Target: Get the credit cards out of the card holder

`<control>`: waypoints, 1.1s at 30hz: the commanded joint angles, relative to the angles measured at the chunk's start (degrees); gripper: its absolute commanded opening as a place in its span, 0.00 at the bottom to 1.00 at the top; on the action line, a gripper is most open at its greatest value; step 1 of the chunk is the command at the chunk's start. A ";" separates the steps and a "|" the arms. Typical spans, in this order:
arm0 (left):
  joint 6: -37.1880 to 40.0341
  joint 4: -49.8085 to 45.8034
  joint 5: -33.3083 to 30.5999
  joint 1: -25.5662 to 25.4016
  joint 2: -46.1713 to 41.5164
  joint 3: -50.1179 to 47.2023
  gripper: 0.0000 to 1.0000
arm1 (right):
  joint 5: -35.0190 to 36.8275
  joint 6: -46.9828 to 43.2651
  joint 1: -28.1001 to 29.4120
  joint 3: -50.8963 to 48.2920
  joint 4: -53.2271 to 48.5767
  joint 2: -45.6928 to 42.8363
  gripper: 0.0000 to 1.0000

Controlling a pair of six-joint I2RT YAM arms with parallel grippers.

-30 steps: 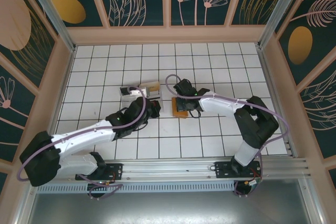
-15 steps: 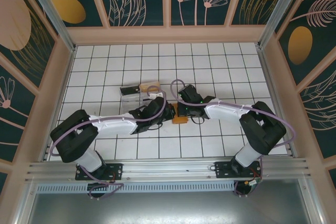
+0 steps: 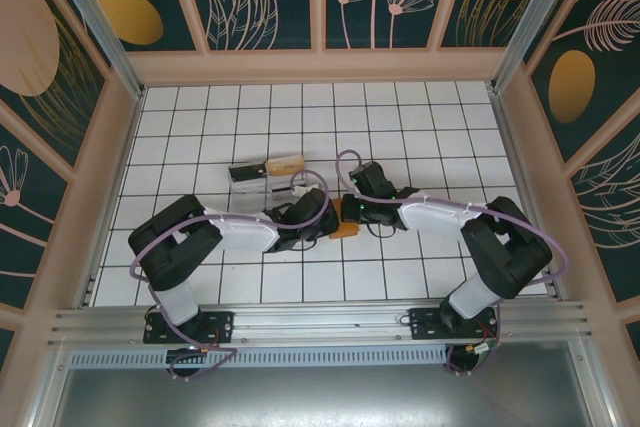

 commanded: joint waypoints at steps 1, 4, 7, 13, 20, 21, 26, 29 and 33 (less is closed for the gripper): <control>-1.84 -1.48 0.67 -0.47 1.99 1.12 0.00 | -3.29 1.37 -1.07 -1.65 2.17 -3.17 0.00; -2.13 -1.92 0.75 -0.56 2.90 1.13 0.00 | -5.43 1.90 -2.45 -3.01 3.17 -4.84 0.00; -2.22 -3.11 0.39 -0.65 3.30 1.23 0.00 | -7.10 2.59 -4.30 -4.54 3.76 -7.23 0.00; -2.48 -3.45 0.48 -0.65 4.63 1.13 0.00 | -8.66 2.50 -7.47 -6.96 2.55 -12.14 0.00; -3.01 -2.04 1.70 -0.74 5.11 1.09 0.00 | -7.53 0.77 -7.95 -7.90 -0.17 -15.35 0.00; -3.01 -1.02 1.87 -0.74 4.44 0.73 0.00 | -6.07 0.96 -7.60 -7.36 -1.10 -14.68 0.07; -2.01 2.08 0.76 -0.74 -1.49 -1.12 0.00 | 0.65 0.96 -3.54 -4.30 -4.20 -10.73 0.20; -1.61 1.58 -1.44 -0.73 -7.17 -2.30 0.03 | 3.97 1.05 -1.26 -2.29 -5.96 -9.21 0.27; -1.62 0.40 -5.42 -0.74 -14.87 -5.57 0.14 | 9.14 1.38 1.69 1.45 -9.85 -6.35 0.32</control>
